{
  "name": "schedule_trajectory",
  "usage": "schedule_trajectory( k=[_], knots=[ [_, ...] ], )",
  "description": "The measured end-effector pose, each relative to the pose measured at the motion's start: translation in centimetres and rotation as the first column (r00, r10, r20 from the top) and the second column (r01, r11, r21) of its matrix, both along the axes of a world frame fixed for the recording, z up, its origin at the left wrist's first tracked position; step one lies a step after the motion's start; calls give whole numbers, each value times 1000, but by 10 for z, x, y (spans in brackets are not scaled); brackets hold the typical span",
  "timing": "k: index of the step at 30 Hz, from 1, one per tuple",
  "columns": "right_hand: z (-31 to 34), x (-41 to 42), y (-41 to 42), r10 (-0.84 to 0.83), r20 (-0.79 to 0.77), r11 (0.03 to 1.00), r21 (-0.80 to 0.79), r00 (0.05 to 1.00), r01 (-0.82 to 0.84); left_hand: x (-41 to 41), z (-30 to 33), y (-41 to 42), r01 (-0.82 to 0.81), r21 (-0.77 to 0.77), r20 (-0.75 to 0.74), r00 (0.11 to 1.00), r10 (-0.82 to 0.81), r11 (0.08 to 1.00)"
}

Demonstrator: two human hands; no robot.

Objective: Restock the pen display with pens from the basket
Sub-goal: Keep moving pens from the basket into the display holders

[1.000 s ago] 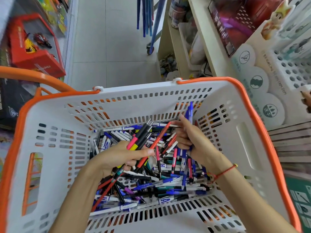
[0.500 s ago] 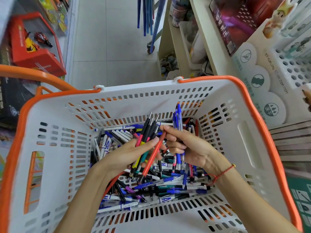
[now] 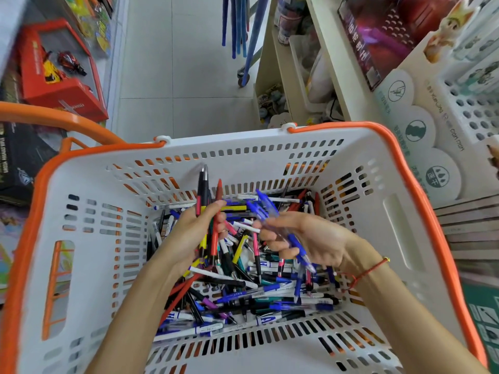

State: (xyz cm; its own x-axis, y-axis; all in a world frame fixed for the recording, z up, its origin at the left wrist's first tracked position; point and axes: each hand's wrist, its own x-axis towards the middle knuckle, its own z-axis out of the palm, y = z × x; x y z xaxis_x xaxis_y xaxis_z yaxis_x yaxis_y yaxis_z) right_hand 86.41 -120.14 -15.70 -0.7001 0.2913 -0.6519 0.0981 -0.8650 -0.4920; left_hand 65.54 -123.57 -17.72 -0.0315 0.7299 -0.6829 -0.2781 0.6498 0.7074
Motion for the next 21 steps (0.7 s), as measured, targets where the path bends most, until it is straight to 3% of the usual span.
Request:
schedule_trajectory(
  k=[2,4,7,10,13,18,21],
  knots=[
    [4,0,-2,275,48,953,116,960,-279,-4,-7,-2,107,28,-136,985,-102,994],
    [5,-4,-6,540,49,828,146,840,-541,-7,-10,-4,291,17,-227,933,-280,957],
    [-4,-12,-13,737,81,655,156,671,-739,-2,-5,-10,630,-42,-259,743,-618,775],
    [-13,-14,-17,757,138,627,122,638,-770,5,-4,-17,801,-112,-161,570,-806,588],
    [-14,-12,-14,753,159,633,88,639,-769,7,-3,-19,825,-193,22,545,-838,531],
    [-10,-3,-8,766,188,616,60,615,-785,9,5,-20,876,-146,149,478,-866,459],
    [-8,3,-6,744,190,635,99,641,-767,12,10,-21,892,-102,120,451,-884,441]
  ],
)
